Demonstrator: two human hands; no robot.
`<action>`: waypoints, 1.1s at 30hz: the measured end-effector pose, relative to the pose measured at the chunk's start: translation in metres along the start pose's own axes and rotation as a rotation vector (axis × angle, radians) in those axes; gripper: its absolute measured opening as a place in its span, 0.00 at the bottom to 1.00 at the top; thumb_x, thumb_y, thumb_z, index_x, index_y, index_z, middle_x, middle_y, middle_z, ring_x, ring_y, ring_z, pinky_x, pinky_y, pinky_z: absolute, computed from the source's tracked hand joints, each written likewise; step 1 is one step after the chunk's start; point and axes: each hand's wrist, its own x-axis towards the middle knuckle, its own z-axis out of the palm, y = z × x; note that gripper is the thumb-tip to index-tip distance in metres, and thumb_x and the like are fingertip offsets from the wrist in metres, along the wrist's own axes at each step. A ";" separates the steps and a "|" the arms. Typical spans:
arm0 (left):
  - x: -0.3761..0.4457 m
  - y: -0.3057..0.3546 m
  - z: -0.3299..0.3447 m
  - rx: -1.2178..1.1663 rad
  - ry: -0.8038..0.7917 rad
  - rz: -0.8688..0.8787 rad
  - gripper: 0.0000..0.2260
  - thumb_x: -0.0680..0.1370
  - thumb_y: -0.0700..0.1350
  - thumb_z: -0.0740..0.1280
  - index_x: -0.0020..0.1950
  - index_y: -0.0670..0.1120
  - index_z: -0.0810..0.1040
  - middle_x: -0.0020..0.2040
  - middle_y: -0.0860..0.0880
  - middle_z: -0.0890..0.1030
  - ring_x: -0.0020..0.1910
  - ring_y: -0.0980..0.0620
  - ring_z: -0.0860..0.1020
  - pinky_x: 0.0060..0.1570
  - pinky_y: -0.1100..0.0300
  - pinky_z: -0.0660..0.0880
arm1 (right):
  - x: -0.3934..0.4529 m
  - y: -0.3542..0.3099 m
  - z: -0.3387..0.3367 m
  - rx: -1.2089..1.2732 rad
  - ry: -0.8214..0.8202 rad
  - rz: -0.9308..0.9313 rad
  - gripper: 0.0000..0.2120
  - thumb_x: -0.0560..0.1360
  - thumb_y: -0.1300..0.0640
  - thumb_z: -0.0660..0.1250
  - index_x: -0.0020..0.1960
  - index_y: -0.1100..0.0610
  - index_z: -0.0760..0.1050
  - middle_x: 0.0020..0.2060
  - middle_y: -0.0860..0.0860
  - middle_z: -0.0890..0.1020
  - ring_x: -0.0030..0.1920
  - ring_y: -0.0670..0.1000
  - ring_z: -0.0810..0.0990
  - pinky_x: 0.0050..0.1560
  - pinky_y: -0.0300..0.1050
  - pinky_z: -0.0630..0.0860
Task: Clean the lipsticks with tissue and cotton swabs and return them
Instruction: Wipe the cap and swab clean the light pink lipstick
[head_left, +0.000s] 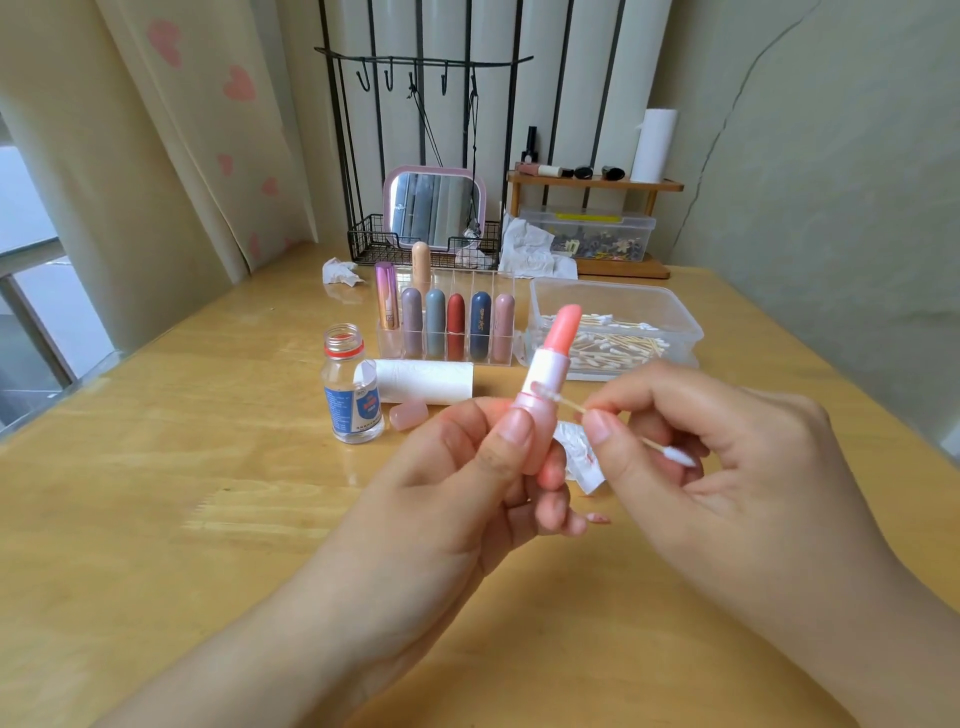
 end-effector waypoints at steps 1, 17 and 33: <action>0.000 0.001 0.000 0.005 0.002 -0.003 0.09 0.72 0.46 0.64 0.41 0.40 0.76 0.32 0.46 0.74 0.29 0.52 0.72 0.37 0.59 0.77 | -0.001 0.000 0.001 0.010 -0.013 -0.003 0.08 0.73 0.55 0.64 0.37 0.54 0.76 0.23 0.43 0.64 0.26 0.43 0.65 0.29 0.29 0.61; -0.002 0.000 -0.005 0.108 -0.019 -0.050 0.11 0.73 0.47 0.64 0.46 0.41 0.81 0.37 0.48 0.77 0.34 0.51 0.74 0.40 0.60 0.76 | 0.002 0.000 0.001 -0.018 -0.013 -0.052 0.07 0.74 0.56 0.64 0.38 0.55 0.76 0.25 0.33 0.65 0.28 0.34 0.66 0.32 0.23 0.62; 0.003 -0.001 -0.007 -0.010 -0.091 -0.053 0.10 0.74 0.48 0.66 0.43 0.44 0.84 0.33 0.49 0.73 0.29 0.53 0.69 0.36 0.60 0.74 | 0.000 0.001 0.002 -0.006 -0.025 -0.038 0.07 0.74 0.55 0.64 0.38 0.54 0.76 0.25 0.36 0.63 0.27 0.37 0.66 0.28 0.29 0.67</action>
